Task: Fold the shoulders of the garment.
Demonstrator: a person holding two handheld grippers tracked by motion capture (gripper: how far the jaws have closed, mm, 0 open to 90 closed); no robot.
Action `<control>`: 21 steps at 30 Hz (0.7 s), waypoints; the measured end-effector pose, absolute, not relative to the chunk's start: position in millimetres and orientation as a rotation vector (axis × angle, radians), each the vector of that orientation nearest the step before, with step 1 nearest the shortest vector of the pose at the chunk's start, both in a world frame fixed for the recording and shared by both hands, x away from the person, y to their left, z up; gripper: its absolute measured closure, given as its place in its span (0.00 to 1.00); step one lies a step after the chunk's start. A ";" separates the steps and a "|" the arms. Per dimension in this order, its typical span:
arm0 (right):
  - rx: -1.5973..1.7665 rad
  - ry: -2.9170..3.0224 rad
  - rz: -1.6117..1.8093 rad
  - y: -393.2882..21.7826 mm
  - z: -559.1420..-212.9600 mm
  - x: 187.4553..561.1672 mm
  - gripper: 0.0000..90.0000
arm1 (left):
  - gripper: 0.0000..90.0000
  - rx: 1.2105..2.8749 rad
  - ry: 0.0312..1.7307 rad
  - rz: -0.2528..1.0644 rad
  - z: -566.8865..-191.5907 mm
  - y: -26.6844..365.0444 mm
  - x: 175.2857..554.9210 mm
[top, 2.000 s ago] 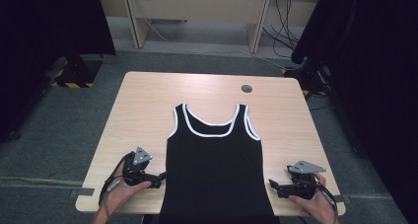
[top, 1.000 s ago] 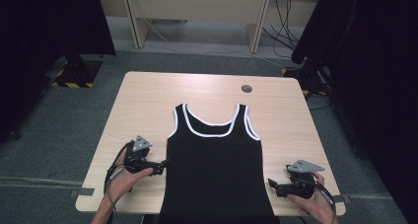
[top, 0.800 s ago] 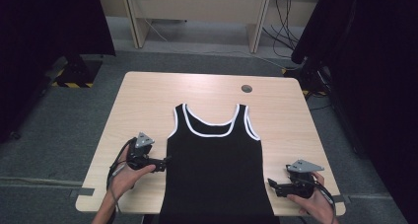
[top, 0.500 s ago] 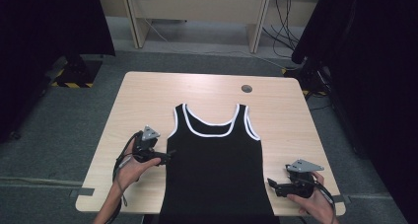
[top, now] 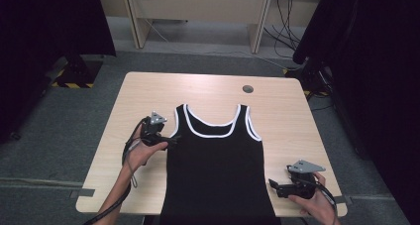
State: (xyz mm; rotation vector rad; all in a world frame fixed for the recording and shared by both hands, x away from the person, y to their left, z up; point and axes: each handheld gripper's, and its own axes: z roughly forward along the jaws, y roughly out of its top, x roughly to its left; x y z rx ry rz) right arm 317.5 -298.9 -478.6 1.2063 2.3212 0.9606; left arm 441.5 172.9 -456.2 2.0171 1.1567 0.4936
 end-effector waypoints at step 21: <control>1.199 2.326 0.962 -298.9 -478.7 317.7 0.13 | 0.09 2.050 1.194 0.547 -468.2 139.6 505.7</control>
